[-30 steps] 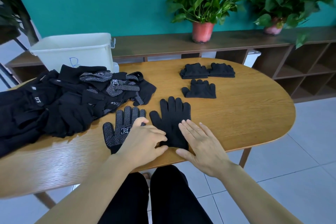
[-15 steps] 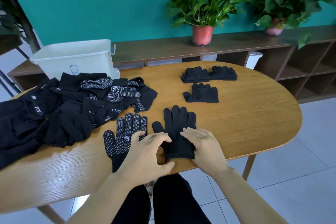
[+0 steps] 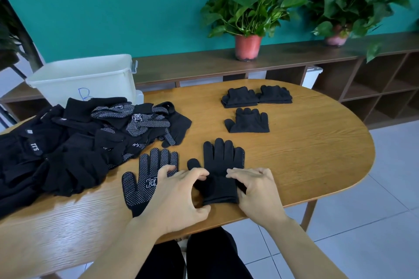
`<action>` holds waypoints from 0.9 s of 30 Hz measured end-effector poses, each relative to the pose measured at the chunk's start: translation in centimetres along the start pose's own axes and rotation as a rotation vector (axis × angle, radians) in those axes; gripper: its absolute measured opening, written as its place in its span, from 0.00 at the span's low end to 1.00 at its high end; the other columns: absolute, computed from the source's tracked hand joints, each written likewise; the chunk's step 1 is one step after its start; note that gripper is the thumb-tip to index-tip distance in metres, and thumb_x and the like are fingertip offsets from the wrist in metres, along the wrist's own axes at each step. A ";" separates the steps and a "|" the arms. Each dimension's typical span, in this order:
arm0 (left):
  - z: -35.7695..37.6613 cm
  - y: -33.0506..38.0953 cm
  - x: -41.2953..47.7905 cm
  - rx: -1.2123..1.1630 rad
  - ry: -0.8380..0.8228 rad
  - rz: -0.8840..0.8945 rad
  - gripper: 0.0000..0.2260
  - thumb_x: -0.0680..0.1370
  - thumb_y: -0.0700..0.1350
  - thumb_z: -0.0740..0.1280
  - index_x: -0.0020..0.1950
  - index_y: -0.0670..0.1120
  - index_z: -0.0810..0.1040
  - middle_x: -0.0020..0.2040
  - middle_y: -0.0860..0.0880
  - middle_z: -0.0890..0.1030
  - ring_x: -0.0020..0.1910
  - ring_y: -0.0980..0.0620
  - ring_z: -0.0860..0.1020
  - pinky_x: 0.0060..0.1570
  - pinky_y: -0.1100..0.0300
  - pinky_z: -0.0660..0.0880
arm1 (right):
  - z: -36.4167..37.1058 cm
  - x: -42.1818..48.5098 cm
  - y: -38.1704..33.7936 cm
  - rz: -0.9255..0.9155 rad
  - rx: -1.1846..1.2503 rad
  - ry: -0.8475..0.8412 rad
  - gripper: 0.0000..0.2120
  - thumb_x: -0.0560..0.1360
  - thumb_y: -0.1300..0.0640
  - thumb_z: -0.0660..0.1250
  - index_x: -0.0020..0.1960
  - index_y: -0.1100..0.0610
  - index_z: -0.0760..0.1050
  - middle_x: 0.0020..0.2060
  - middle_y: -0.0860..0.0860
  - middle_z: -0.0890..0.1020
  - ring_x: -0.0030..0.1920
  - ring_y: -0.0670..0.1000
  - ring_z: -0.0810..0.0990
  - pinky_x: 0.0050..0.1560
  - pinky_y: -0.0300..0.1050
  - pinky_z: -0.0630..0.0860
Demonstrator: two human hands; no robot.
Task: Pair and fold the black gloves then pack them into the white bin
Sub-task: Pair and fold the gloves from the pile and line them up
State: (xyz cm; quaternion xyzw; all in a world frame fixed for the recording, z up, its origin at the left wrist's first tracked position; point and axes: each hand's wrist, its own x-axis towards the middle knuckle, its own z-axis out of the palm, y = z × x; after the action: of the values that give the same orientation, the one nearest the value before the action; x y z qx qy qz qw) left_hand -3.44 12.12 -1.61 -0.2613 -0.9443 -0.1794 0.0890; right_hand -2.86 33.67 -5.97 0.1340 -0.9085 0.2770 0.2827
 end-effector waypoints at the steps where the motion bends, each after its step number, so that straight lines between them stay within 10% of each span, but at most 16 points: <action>1: 0.0 0.0 0.0 0.001 -0.004 -0.005 0.31 0.65 0.67 0.62 0.68 0.60 0.67 0.59 0.66 0.76 0.62 0.68 0.70 0.72 0.57 0.44 | 0.0 0.0 -0.2 -0.028 -0.039 -0.001 0.12 0.67 0.54 0.71 0.50 0.52 0.84 0.50 0.45 0.86 0.53 0.43 0.82 0.55 0.45 0.65; 5: 0.4 0.2 0.1 -0.001 0.021 -0.001 0.30 0.66 0.68 0.62 0.66 0.60 0.69 0.58 0.66 0.76 0.61 0.68 0.71 0.72 0.56 0.46 | 0.4 -0.2 -0.7 -0.021 -0.113 0.007 0.21 0.67 0.39 0.65 0.49 0.51 0.84 0.50 0.45 0.86 0.55 0.43 0.82 0.55 0.47 0.65; 11: 2.0 -0.5 0.9 0.020 0.219 0.003 0.13 0.74 0.59 0.59 0.50 0.57 0.80 0.43 0.62 0.82 0.44 0.61 0.79 0.59 0.55 0.59 | 0.1 -0.3 -0.8 0.038 -0.061 -0.003 0.10 0.69 0.49 0.70 0.49 0.49 0.84 0.50 0.44 0.86 0.55 0.42 0.82 0.55 0.46 0.66; 17: 3.3 -0.3 2.6 -0.018 0.344 -0.127 0.15 0.77 0.59 0.60 0.40 0.51 0.78 0.29 0.56 0.77 0.29 0.55 0.74 0.52 0.57 0.58 | 0.1 0.7 -1.1 0.222 -0.071 0.128 0.11 0.73 0.47 0.67 0.47 0.53 0.83 0.26 0.46 0.80 0.30 0.44 0.70 0.50 0.46 0.71; 27: 4.5 1.1 5.3 0.090 0.313 -0.264 0.16 0.77 0.53 0.70 0.64 0.51 0.78 0.37 0.55 0.81 0.40 0.53 0.80 0.53 0.56 0.57 | 1.0 3.3 -0.7 0.408 -0.274 0.061 0.20 0.75 0.51 0.72 0.64 0.56 0.76 0.42 0.52 0.84 0.49 0.56 0.78 0.48 0.51 0.69</action>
State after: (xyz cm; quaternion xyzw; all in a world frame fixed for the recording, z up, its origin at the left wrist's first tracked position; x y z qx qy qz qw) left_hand -7.64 17.18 -4.00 -0.1000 -0.9520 -0.1854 0.2220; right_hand -5.68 32.26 -4.43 -0.1001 -0.9370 0.2062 0.2638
